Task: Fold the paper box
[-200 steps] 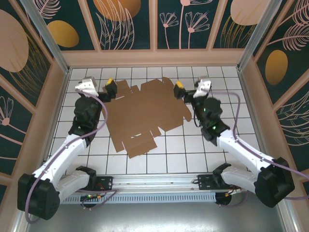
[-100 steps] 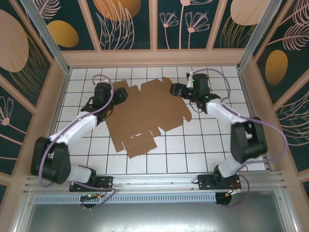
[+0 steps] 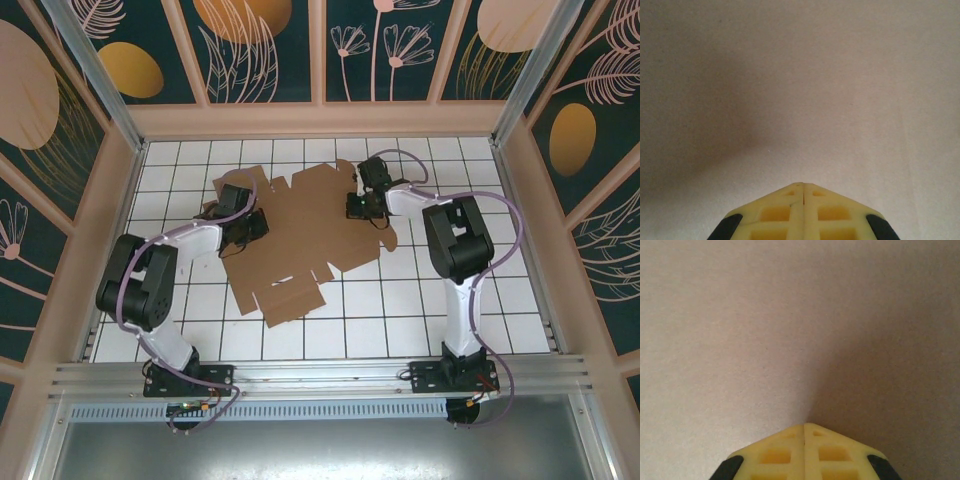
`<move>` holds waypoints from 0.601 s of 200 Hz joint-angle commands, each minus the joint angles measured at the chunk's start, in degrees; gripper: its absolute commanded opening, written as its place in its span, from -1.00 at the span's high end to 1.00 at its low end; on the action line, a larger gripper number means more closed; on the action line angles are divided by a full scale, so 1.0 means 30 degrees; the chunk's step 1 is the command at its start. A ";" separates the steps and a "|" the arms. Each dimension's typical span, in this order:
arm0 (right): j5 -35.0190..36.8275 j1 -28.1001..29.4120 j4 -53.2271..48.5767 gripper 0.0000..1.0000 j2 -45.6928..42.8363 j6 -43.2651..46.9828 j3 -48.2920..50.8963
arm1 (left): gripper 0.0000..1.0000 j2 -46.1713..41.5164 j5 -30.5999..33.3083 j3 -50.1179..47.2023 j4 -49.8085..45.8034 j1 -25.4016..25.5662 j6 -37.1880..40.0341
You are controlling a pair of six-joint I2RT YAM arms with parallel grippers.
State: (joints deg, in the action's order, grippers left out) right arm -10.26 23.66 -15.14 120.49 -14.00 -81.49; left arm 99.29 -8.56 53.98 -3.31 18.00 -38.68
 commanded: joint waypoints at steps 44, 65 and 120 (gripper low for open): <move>0.1261 -0.1467 -0.0805 0.78 0.0796 -0.0344 0.0092 | 1.00 0.2104 -0.1605 0.0701 -0.0465 -0.0170 -0.0323; 0.1375 -0.2031 -0.1011 0.72 0.1513 -0.0414 -0.1191 | 1.00 0.2207 -0.2977 -0.0047 0.0217 -0.0047 -0.0856; -0.1461 -0.2861 0.0493 0.21 -0.1272 -0.2589 -0.0383 | 1.00 0.2251 -0.3846 0.0321 0.0464 0.0497 -0.1502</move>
State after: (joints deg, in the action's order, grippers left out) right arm -11.75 15.55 -14.66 124.03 -17.02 -87.24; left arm 105.56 -19.62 54.54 -0.73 19.42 -41.80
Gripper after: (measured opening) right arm 0.334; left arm 0.052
